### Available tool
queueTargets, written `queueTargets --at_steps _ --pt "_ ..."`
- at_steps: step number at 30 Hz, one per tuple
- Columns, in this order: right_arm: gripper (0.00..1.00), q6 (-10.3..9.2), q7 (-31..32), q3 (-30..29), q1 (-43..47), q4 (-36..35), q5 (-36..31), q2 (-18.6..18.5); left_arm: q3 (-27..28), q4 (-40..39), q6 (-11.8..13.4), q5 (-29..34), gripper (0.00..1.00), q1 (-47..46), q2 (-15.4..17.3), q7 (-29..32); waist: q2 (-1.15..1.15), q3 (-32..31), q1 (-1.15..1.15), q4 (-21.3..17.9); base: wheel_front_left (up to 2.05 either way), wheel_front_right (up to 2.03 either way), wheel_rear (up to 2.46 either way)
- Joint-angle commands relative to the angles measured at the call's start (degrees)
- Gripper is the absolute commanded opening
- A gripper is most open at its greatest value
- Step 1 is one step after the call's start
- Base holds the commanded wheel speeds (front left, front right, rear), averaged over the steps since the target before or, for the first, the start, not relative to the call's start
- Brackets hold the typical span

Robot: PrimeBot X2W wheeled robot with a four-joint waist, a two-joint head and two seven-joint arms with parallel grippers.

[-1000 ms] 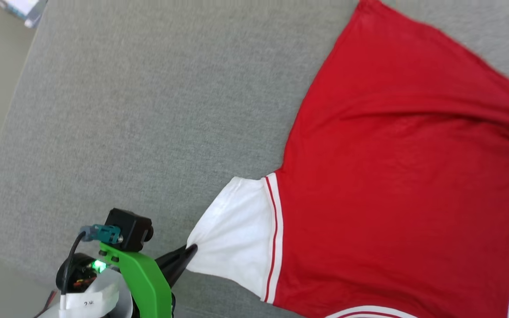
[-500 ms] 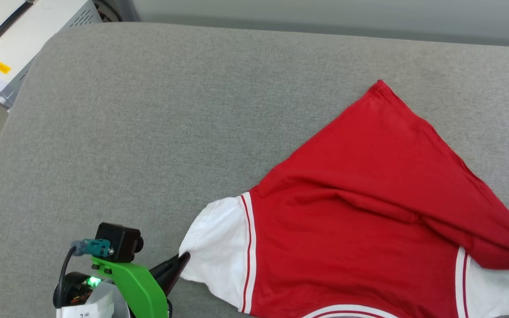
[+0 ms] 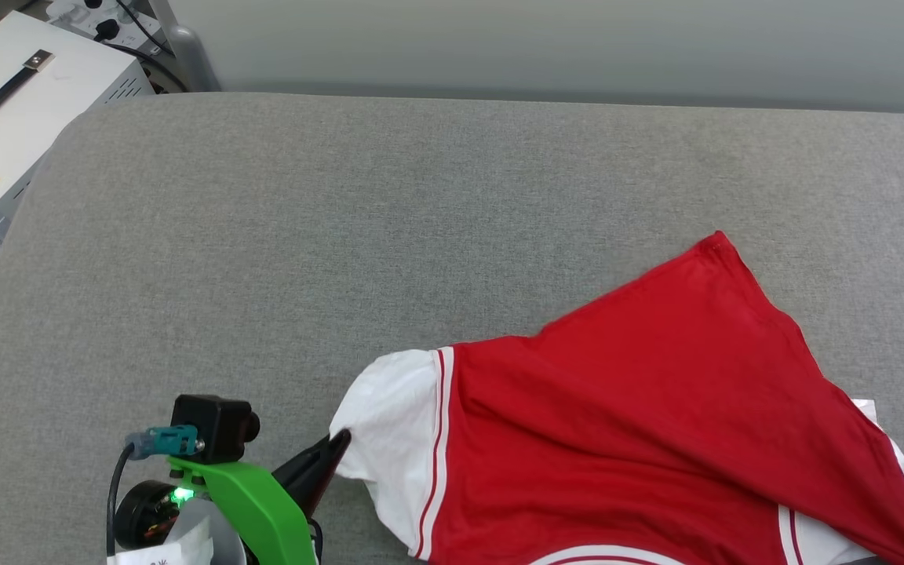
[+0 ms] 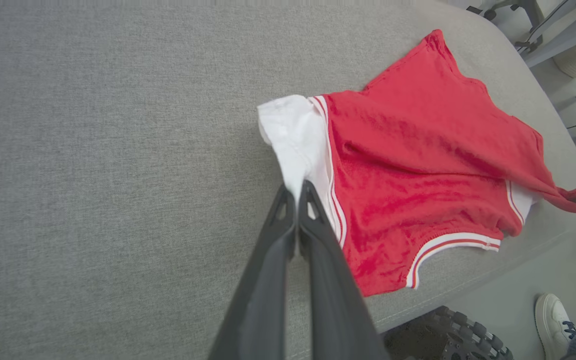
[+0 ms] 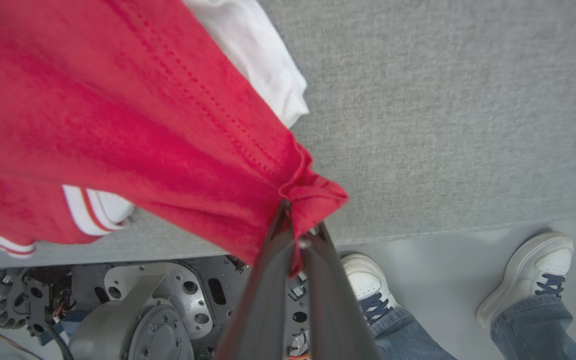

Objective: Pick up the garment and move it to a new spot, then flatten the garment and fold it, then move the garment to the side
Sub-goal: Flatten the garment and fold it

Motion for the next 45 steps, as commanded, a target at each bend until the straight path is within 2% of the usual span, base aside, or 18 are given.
queueTargets --at_steps 1,2,3,4,12,21,25,32,41,44,45 --pt "0.0 -0.04 -0.36 0.05 0.87 0.41 0.19 0.25 0.3 0.06 0.35 0.98 0.0 -0.39 -0.41 -0.52 0.6 0.0 0.01 0.08 0.0 0.0 0.0" --pt "0.0 -0.04 -0.64 0.24 0.96 0.56 0.3 0.37 0.27 0.13 0.3 1.08 0.0 -0.51 -0.5 -0.65 0.6 0.02 0.01 0.12 0.0 0.0 0.0" --pt "0.4 -0.04 -1.02 0.42 0.82 0.47 0.41 0.37 0.26 0.12 0.24 1.13 0.0 -0.6 -0.55 -0.73 0.6 0.07 0.01 0.14 0.0 0.0 0.0" --pt "1.0 -0.04 -1.91 0.49 0.17 0.3 0.67 0.44 0.28 0.09 0.13 1.24 0.0 -0.8 -0.64 -0.92 0.6 0.23 0.01 0.21 0.0 0.0 0.0" --pt "1.0 -0.04 -3.02 3.18 -6.59 -4.27 4.33 -1.92 0.37 -0.62 -0.5 2.25 0.0 -2.35 -0.66 -1.56 0.6 2.02 0.01 1.77 0.0 0.0 0.0" --pt "1.0 -0.04 -1.82 10.9 -20.12 -7.84 4.21 -6.02 -0.68 -4.9 -1.69 2.91 0.0 -4.79 -1.6 -1.05 0.6 7.61 0.01 6.35 0.0 0.0 0.0" --pt "1.0 -0.04 -0.43 13.89 -26.18 -5.87 2.7 -7.72 -1.02 -6.26 -2.39 3.71 0.0 -6.54 -1.95 -0.94 0.6 10.57 0.01 9.03 0.0 0.0 0.0" --pt "1.0 -0.04 0.1 15.42 -33.87 2.33 -0.39 -8.65 -2.16 -6.03 -3.9 4.32 0.0 -8.45 -3.81 -1.74 0.6 14.89 0.01 13.51 0.0 0.0 0.0" --pt "1.0 -0.04 -0.89 16.57 -35.36 11.01 -3.37 -9.87 -3.37 -3.34 -5.9 4.53 0.0 -9.92 -5.77 -3.13 0.6 17.27 0.01 16.84 0.0 0.0 0.0" --pt "1.0 -0.04 1.04 17.26 -34.04 12.7 -3.07 -10.16 -3.42 -2.8 -6.04 4.59 0.0 -10.03 -5.8 -3.27 0.6 17.18 0.01 16.96 0.0 0.0 0.0" --pt "0.48 -0.04 1.5 17.33 -33.68 12.86 -2.97 -10.19 -3.4 -2.64 -6.03 4.6 0.0 -10.03 -5.77 -3.31 0.6 17.1 0.01 16.92 0.0 0.0 0.0"
